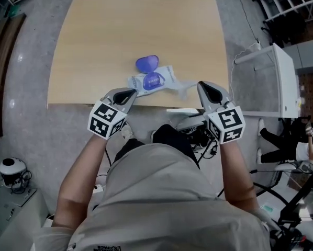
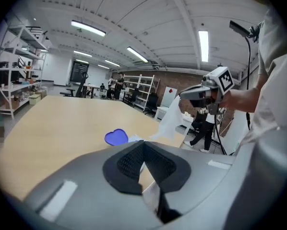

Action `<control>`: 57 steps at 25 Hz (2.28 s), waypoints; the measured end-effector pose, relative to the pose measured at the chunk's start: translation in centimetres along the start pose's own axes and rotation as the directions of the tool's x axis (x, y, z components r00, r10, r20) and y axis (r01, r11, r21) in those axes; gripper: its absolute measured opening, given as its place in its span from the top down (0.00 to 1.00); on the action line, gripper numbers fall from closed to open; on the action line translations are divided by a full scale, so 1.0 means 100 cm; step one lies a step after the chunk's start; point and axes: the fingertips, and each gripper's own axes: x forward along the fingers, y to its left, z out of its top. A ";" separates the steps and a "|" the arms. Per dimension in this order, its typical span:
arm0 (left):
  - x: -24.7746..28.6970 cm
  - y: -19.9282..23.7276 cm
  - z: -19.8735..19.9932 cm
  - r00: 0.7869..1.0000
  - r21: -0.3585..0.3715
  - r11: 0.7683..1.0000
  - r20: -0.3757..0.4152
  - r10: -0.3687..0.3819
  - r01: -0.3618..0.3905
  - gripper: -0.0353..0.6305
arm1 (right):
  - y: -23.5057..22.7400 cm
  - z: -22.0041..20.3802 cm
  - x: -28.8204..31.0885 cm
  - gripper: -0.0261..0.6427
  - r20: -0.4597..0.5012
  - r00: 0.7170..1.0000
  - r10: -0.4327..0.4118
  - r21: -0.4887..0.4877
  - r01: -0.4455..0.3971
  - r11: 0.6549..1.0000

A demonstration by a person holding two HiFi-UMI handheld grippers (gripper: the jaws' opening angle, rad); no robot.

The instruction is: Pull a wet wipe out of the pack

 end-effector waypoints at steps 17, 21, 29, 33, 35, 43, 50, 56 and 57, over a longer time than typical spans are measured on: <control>-0.061 -0.212 0.071 0.964 0.010 0.988 0.221 0.147 -0.153 0.94 | 0.009 -0.030 -0.150 0.96 0.238 0.942 0.238 -0.112 -0.217 0.970; -0.069 -0.282 0.069 0.950 0.001 0.980 0.248 0.192 -0.198 0.94 | 0.012 -0.057 -0.199 0.96 0.259 0.920 0.293 -0.123 -0.270 0.955; -0.082 -0.366 0.056 0.945 0.005 0.972 0.234 0.227 -0.235 0.94 | 0.024 -0.097 -0.260 0.96 0.285 0.889 0.359 -0.129 -0.336 0.933; -0.081 -0.388 0.051 0.946 0.029 0.973 0.240 0.217 -0.231 0.94 | 0.029 -0.112 -0.276 0.96 0.297 0.879 0.373 -0.120 -0.353 0.928; -0.081 -0.401 0.050 0.947 0.040 0.974 0.247 0.207 -0.224 0.94 | 0.032 -0.116 -0.287 0.96 0.299 0.878 0.374 -0.119 -0.354 0.928; -0.135 -0.457 0.029 0.946 0.068 0.980 0.282 0.160 -0.186 0.94 | 0.091 -0.114 -0.350 0.96 0.311 0.875 0.371 -0.165 -0.335 0.928; -0.189 -0.510 -0.005 0.951 0.079 0.983 0.278 0.137 -0.165 0.94 | 0.154 -0.121 -0.410 0.96 0.330 0.862 0.384 -0.164 -0.348 0.923; -0.217 -0.554 -0.044 0.952 0.074 0.988 0.283 0.112 -0.138 0.94 | 0.196 -0.149 -0.459 0.96 0.328 0.861 0.388 -0.163 -0.353 0.921; -0.219 -0.561 -0.049 0.953 0.075 0.988 0.284 0.107 -0.133 0.94 | 0.200 -0.155 -0.467 0.96 0.324 0.864 0.385 -0.159 -0.351 0.923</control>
